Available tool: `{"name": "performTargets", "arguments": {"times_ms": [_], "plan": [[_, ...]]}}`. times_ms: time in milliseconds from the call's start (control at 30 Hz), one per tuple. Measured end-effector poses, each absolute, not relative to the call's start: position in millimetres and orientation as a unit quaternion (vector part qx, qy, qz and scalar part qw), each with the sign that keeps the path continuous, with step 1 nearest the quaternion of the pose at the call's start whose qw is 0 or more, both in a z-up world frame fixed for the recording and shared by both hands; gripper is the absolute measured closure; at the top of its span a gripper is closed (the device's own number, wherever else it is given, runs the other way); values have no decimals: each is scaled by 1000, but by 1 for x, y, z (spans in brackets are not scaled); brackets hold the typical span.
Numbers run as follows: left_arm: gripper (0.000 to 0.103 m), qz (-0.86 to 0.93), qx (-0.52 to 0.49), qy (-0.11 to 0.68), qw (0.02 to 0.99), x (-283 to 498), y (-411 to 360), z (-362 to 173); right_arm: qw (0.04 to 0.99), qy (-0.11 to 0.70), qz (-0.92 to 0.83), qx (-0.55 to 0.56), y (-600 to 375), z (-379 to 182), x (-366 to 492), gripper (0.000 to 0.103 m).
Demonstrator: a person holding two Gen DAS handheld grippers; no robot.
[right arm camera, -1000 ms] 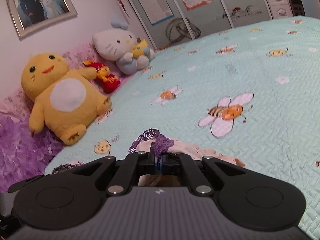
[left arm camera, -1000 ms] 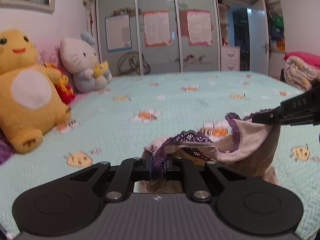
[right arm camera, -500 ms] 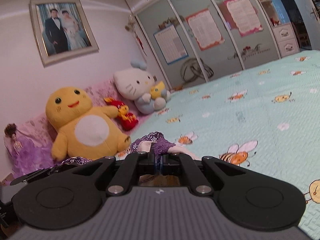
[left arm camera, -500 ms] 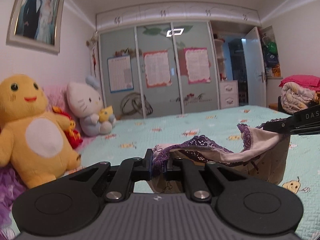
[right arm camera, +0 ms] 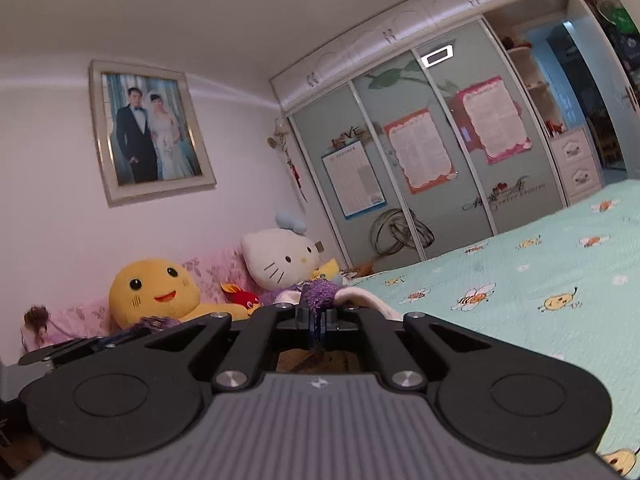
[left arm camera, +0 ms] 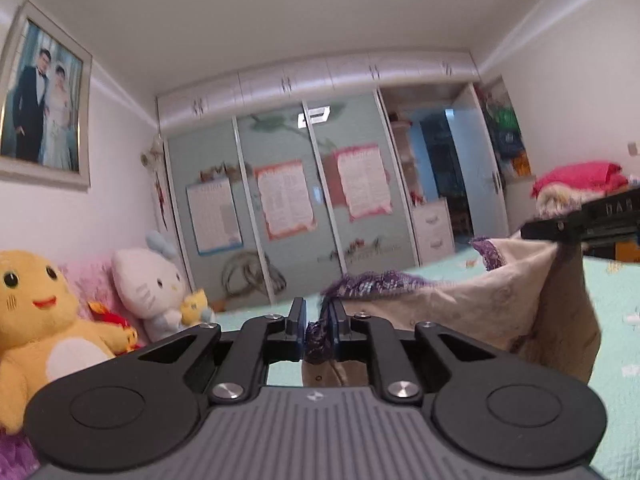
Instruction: Fold clothes
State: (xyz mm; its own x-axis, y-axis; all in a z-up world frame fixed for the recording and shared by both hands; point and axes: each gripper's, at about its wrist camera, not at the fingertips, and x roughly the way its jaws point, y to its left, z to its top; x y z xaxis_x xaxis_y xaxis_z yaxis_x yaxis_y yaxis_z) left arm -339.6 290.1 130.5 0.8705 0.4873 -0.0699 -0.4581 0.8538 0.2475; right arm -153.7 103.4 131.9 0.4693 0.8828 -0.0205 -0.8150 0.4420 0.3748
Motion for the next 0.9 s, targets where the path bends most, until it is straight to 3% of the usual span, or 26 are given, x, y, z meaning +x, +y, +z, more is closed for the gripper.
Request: {"name": "performTargets", "arguments": {"times_ms": [233,367,400,567,633,733,833,900], "plan": [[89,243,35,203,948,-315,300,12,848,218,462,144,97,57,-133,102],[89,224,0,272,936,-317,306,-45,845,309,420,116,97,-7,-122,92],[86,213,-4,278,937,-320,304,-53,843,331,408,114,98,-19,-121,89],[66,156,-23,306,939,-331,291,-91,848,367,359,134,78,-58,-124,55],[44,134,-17,311,941,-335,282,-104,851,372,342,142,62,-65,-124,49],[29,100,10,324,941,-330,264,-120,850,378,329,161,45,-74,-121,44],[26,88,39,356,929,-311,251,-136,851,387,318,155,42,-84,-117,28],[26,91,46,374,922,-295,249,-145,850,402,309,143,45,-94,-114,28]]}}
